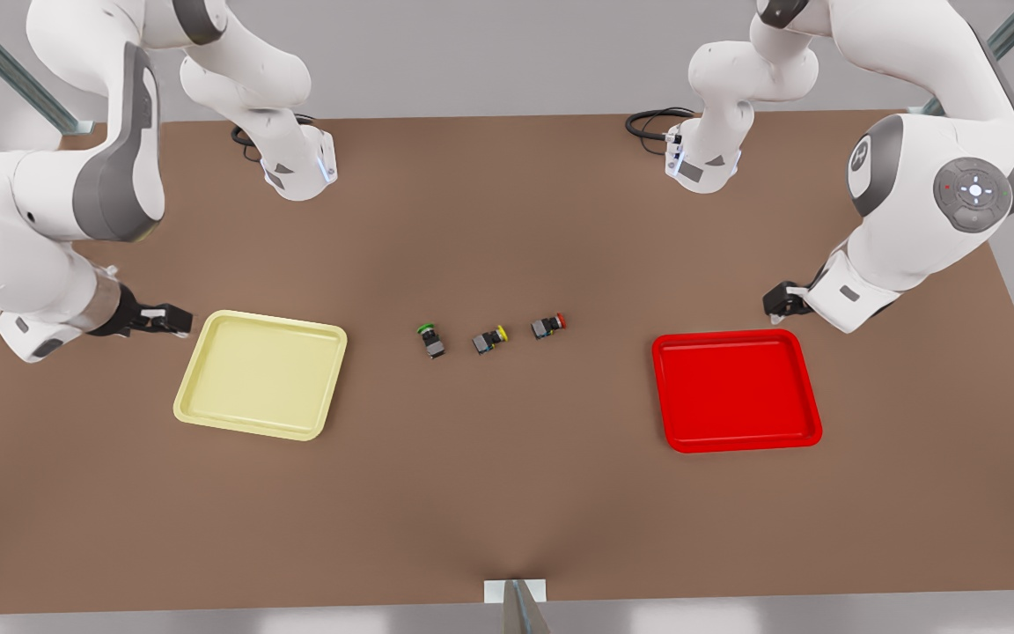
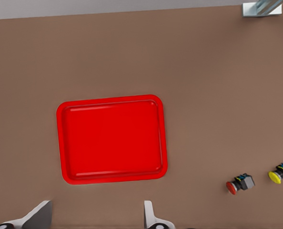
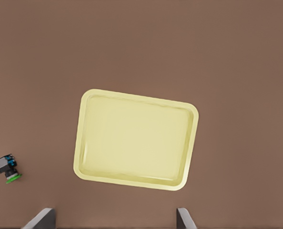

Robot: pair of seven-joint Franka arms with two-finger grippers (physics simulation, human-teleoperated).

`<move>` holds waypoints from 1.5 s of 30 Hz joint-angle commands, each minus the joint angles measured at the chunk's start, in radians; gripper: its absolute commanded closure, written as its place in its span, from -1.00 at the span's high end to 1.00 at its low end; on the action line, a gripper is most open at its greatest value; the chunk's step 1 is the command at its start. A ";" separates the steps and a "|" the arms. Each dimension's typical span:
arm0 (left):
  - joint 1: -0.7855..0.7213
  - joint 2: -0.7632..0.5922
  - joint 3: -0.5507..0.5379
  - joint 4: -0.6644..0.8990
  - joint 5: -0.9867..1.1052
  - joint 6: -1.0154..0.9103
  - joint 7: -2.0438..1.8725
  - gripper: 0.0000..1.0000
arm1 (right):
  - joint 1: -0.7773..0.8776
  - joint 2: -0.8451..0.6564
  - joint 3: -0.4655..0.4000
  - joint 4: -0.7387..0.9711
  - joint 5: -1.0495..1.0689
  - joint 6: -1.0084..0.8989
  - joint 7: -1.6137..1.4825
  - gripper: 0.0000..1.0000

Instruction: Place the switches on the corresponding trays according to their colors

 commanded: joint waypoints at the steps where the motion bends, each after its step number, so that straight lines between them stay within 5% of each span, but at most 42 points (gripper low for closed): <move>1: 0.000 0.000 0.000 0.000 0.003 0.000 0.000 1.00 | 0.003 0.000 0.002 0.000 0.000 0.000 0.000 1.00; 3: 0.000 0.000 0.000 0.000 0.002 0.000 0.000 1.00 | 0.069 0.012 0.015 0.004 0.004 0.000 0.000 1.00; 6: -0.002 0.005 0.000 -0.002 0.002 0.000 0.009 1.00 | 0.134 0.036 0.251 -0.002 0.003 0.028 0.006 1.00; 11: -0.002 0.032 0.006 -0.005 0.002 0.000 0.003 1.00 | 0.310 0.139 0.326 0.001 0.001 0.138 -0.224 1.00; 22: 0.000 0.058 0.009 -0.009 0.000 0.000 0.000 1.00 | 0.508 0.445 0.328 0.069 -0.123 0.413 -1.057 1.00; 37: 0.002 0.104 0.009 -0.008 -0.007 0.009 0.002 1.00 | 0.539 0.584 0.315 0.029 -0.203 0.445 -1.144 1.00; 45: 0.003 0.118 0.009 -0.006 -0.007 0.020 0.002 1.00 | 0.510 0.483 0.297 -0.342 -0.234 0.879 -1.146 1.00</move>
